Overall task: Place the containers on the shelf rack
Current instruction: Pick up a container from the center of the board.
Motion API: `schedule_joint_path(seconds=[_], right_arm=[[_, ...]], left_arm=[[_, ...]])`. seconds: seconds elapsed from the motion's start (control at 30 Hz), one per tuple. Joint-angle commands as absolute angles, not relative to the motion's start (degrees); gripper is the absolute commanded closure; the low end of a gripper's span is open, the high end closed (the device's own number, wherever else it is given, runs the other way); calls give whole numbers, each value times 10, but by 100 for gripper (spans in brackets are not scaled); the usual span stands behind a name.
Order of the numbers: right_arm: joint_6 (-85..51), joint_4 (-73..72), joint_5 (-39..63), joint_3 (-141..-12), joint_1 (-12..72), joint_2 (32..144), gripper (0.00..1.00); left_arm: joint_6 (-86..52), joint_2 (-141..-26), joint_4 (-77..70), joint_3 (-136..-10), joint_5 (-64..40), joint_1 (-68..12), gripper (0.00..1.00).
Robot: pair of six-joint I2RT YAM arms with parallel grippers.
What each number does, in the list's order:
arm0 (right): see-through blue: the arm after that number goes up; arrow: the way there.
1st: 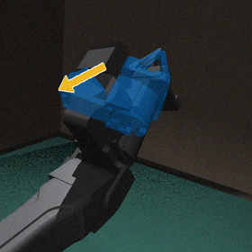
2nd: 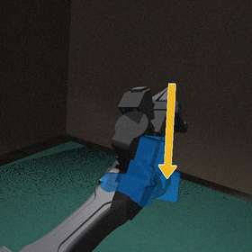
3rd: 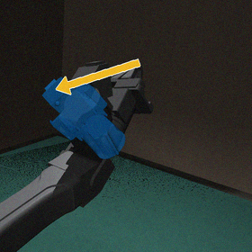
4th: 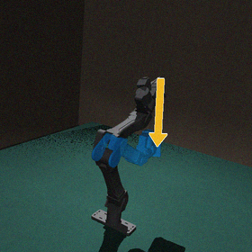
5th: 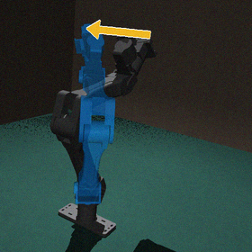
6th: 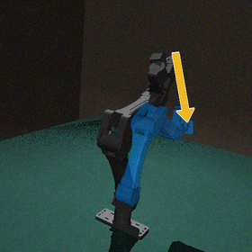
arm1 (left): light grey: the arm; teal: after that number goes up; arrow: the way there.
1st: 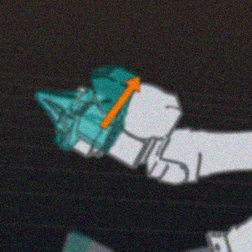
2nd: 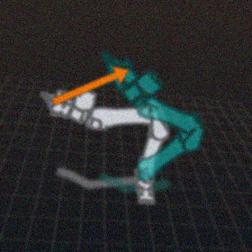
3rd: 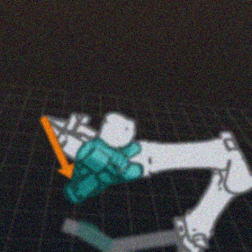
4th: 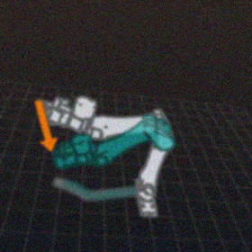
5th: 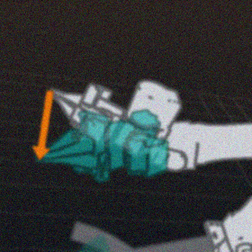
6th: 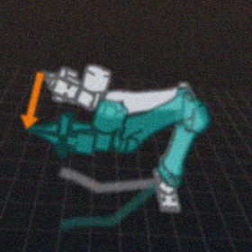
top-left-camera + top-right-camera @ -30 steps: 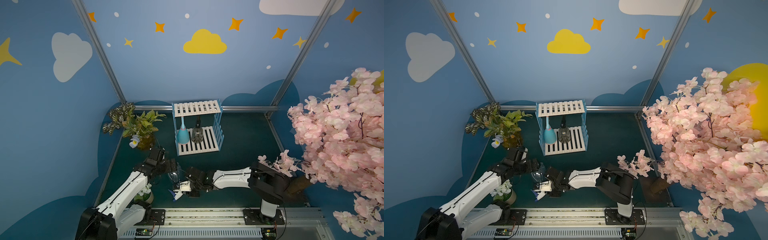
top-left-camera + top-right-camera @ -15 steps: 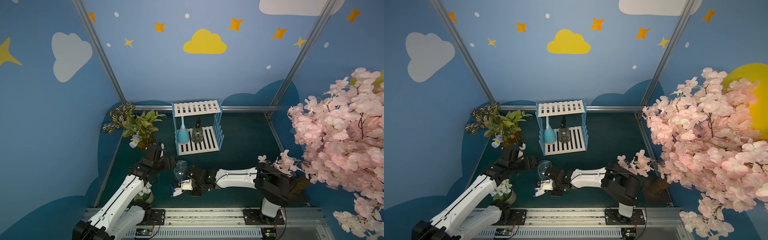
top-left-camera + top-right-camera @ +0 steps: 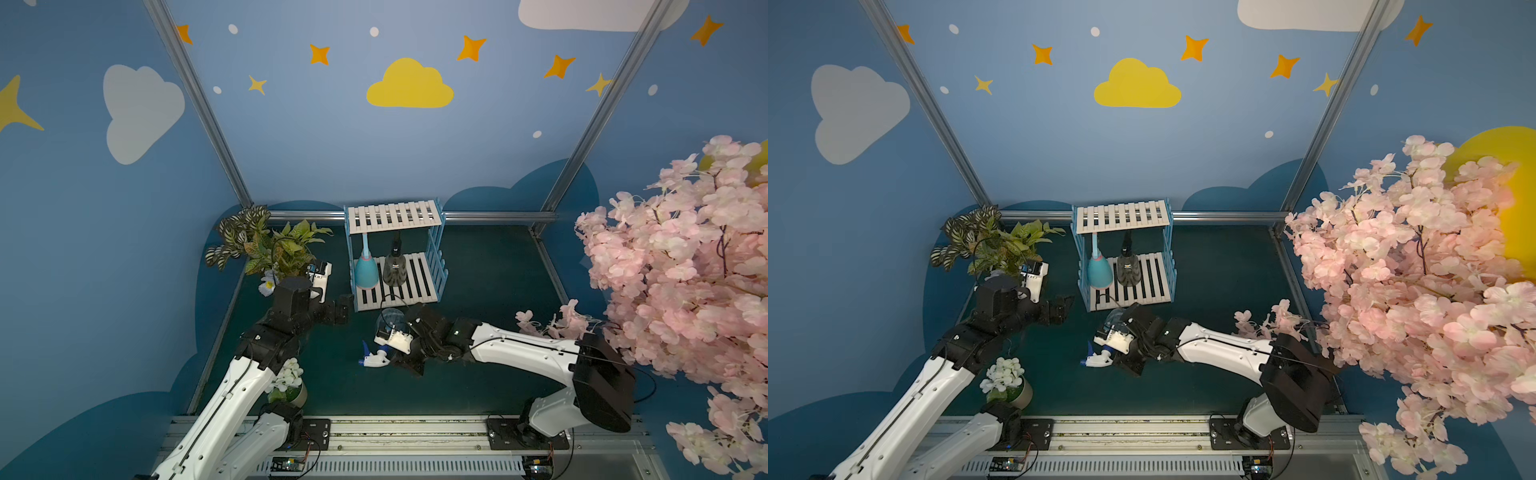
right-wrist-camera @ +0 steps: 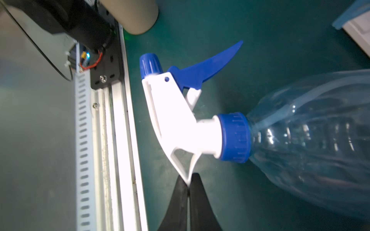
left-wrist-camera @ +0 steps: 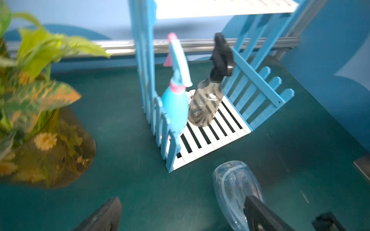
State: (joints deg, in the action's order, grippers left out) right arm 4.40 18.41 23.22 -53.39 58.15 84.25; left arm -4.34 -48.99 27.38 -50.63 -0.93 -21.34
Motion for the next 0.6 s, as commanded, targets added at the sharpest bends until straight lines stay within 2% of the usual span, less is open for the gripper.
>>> schedule_joint_path(seconds=[0.0, 0.2, 0.33, 0.57], right_arm=[[-66, 210, 314, -518, 532, 803, 93], [-135, 238, 423, -521, 442, 762, 93], [-153, 267, 498, -541, 397, 753, 93], [-87, 399, 601, -591, 365, 769, 93]], left_arm=[[139, -500, 285, -532, -81, -251, 1], [318, -510, 315, -517, -162, -398, 1], [408, -507, 317, -504, -118, -474, 0], [525, -527, 368, -525, -48, -528, 0]])
